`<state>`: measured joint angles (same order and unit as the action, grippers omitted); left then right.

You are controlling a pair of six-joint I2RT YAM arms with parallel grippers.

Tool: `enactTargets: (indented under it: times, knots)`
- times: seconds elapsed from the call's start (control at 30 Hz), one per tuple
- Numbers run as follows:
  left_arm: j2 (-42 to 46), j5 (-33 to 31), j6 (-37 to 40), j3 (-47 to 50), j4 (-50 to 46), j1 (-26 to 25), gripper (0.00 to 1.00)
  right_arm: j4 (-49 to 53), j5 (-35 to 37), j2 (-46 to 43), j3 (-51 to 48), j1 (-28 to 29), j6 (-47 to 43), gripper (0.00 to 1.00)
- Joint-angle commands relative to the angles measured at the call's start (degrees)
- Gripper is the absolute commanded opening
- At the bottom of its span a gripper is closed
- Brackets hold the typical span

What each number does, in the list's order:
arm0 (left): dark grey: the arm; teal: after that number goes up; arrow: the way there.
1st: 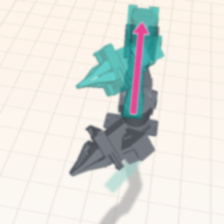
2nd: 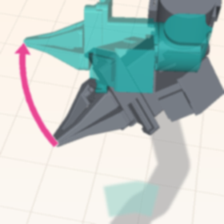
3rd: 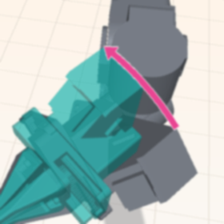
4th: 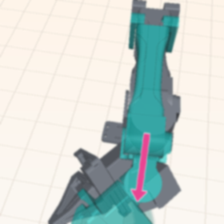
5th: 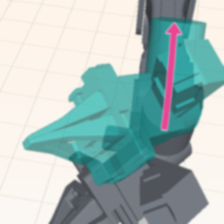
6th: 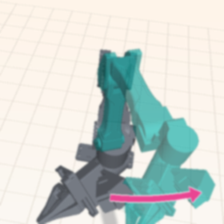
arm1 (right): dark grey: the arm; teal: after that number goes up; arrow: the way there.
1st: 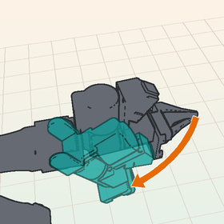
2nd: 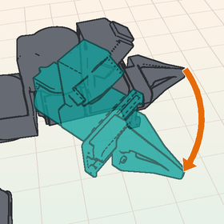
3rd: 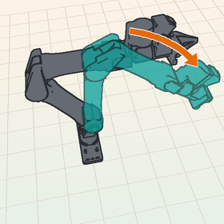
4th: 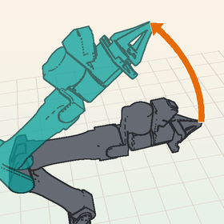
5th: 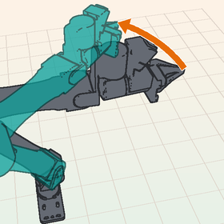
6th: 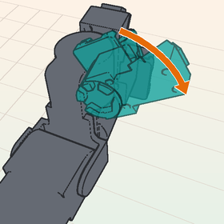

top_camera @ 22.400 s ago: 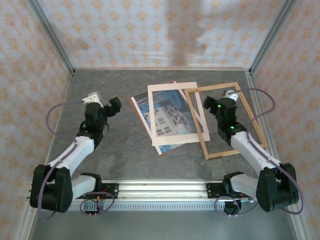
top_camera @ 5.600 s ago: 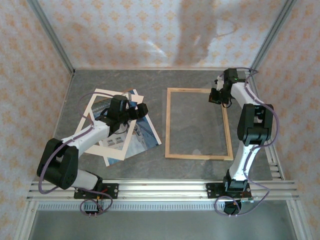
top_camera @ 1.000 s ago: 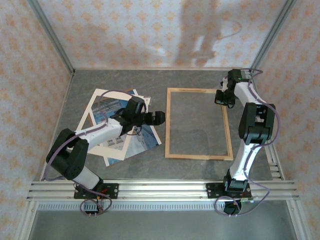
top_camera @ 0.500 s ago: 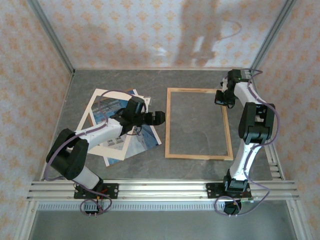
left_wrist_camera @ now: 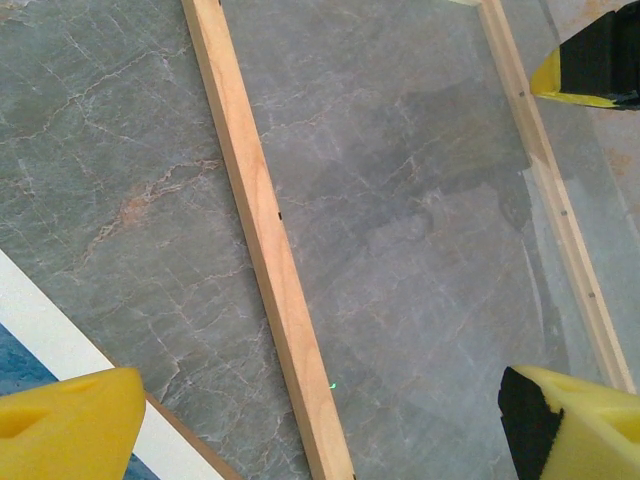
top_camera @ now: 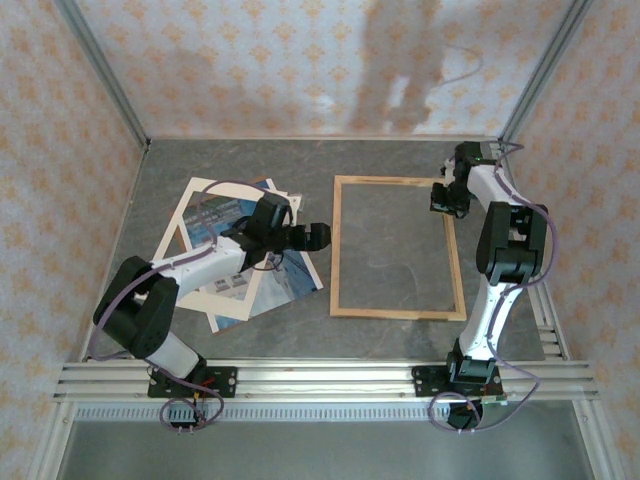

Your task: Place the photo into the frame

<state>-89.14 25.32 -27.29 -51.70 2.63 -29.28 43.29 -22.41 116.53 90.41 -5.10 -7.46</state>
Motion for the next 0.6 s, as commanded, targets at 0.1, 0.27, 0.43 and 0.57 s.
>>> enactTargets:
  times: [0.1,0.27,0.43,0.57]
  knots:
    - [-0.59,0.40,1.27,-2.00,-0.17,-0.52,0.92,1.26,1.03,1.22,2.04,-0.26,1.19,0.30]
    - [-0.50,0.21,1.50,-2.11,-0.50,-0.52,0.92,1.43,2.19,1.91,2.62,-0.22,1.97,0.38]
    - [-0.31,-0.09,1.56,-2.09,-0.62,-0.52,0.92,1.55,3.24,2.52,3.41,-0.60,3.04,0.45]
    - [-0.07,-0.82,1.88,-1.92,-1.10,-0.52,0.92,1.05,3.61,1.71,3.19,-1.39,4.18,0.52]
